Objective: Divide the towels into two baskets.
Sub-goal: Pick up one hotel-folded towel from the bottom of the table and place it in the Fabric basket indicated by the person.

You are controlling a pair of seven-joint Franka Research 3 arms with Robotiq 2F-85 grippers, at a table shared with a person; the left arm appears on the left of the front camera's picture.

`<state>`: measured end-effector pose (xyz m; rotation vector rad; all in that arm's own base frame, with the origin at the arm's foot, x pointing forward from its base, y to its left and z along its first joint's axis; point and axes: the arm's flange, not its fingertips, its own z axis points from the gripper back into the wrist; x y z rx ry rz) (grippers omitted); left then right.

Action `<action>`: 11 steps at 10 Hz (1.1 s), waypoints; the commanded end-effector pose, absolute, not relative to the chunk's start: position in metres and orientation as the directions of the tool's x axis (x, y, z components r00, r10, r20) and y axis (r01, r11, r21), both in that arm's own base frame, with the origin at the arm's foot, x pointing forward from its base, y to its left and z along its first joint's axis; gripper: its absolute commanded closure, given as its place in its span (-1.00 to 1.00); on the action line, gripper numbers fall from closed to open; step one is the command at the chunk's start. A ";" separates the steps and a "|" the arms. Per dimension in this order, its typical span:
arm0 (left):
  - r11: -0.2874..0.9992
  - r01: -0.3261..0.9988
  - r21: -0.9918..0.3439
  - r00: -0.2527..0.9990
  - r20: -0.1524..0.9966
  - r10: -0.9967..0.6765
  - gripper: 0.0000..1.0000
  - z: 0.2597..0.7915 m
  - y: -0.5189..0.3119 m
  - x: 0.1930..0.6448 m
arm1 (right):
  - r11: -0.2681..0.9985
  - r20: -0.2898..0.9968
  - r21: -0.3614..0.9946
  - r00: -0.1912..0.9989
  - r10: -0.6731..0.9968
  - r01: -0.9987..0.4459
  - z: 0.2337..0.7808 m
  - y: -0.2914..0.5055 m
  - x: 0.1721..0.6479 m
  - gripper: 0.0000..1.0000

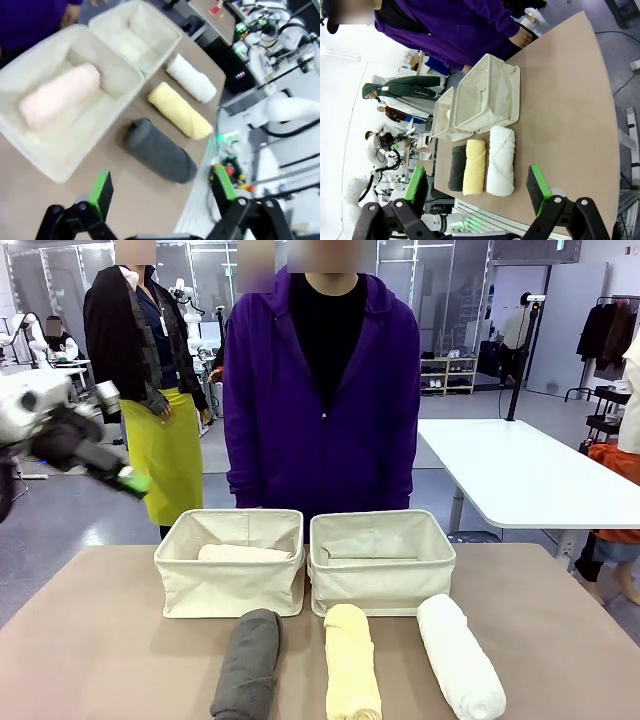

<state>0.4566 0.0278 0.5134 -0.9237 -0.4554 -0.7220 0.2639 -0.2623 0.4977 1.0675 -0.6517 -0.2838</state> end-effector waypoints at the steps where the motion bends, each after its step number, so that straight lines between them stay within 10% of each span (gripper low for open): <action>1: 0.345 0.656 -0.671 0.753 0.612 -0.243 -1.00 0.499 0.069 0.430 | 0.468 0.364 0.878 0.776 -0.514 -0.102 0.501 -0.262 0.262 -1.00; 11: 0.246 0.550 -0.798 0.814 0.578 0.055 -1.00 0.412 0.167 0.373 | 0.468 0.364 0.878 0.776 -0.514 -0.102 0.501 -0.262 0.262 -1.00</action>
